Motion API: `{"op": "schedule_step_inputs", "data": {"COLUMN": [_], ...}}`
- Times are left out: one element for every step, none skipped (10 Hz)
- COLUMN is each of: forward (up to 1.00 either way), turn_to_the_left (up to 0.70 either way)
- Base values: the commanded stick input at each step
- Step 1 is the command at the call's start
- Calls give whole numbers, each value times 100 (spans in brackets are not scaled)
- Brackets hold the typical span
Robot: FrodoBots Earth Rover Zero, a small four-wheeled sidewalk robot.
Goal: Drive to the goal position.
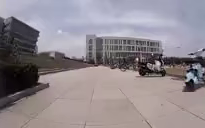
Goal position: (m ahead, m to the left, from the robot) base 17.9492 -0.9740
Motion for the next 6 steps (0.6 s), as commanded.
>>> {"op": "schedule_step_inputs", "data": {"forward": [100, 100, 100, 100, 100, 100], "turn_to_the_left": [0, 0, 0, 0, 0, 0]}}
